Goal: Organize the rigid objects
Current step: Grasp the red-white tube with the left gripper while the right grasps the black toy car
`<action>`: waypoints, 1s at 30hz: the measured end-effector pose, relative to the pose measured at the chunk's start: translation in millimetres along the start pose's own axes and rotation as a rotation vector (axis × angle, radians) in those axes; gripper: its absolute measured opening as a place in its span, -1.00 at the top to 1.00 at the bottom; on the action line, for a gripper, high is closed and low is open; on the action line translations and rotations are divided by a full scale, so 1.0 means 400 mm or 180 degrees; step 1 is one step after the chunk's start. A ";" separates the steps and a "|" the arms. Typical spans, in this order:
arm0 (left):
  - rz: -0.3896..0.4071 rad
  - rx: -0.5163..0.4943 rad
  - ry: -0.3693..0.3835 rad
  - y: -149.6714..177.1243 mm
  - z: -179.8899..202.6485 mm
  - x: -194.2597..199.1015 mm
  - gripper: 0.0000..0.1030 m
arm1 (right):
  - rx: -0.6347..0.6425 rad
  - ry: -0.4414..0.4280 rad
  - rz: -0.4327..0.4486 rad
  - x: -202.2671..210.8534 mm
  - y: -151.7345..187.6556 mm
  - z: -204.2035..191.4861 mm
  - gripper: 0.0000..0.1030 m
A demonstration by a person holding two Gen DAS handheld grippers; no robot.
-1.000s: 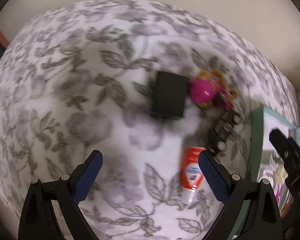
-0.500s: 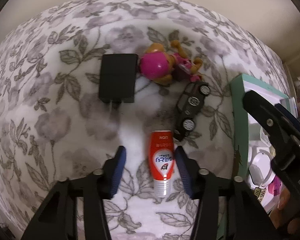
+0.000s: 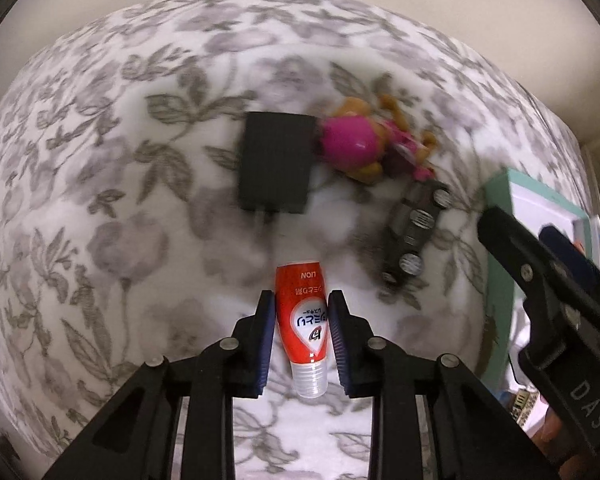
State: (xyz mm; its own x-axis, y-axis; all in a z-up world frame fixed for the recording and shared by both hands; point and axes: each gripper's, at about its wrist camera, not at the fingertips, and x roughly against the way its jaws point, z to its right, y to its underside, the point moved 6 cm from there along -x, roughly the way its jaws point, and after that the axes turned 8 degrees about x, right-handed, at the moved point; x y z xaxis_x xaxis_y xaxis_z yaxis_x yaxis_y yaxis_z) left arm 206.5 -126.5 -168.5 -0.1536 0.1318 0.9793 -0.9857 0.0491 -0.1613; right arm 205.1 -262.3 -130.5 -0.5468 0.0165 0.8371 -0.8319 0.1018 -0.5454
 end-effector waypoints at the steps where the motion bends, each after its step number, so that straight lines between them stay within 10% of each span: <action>1: 0.0010 0.0060 -0.0012 -0.004 -0.013 0.001 0.45 | 0.0009 -0.0012 -0.0007 -0.003 0.001 -0.004 -0.63; 30: 0.0052 0.0647 -0.0095 -0.038 -0.174 -0.024 0.45 | 0.0404 -0.0077 -0.0141 -0.088 0.025 -0.141 -0.30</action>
State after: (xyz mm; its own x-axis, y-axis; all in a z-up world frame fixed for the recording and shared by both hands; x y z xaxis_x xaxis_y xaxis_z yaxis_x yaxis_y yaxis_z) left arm 227.8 -59.8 -184.0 -0.1688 0.1015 0.9804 -0.9763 -0.1542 -0.1521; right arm 221.4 -205.9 -162.8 -0.5100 -0.0095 0.8601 -0.8598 -0.0249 -0.5101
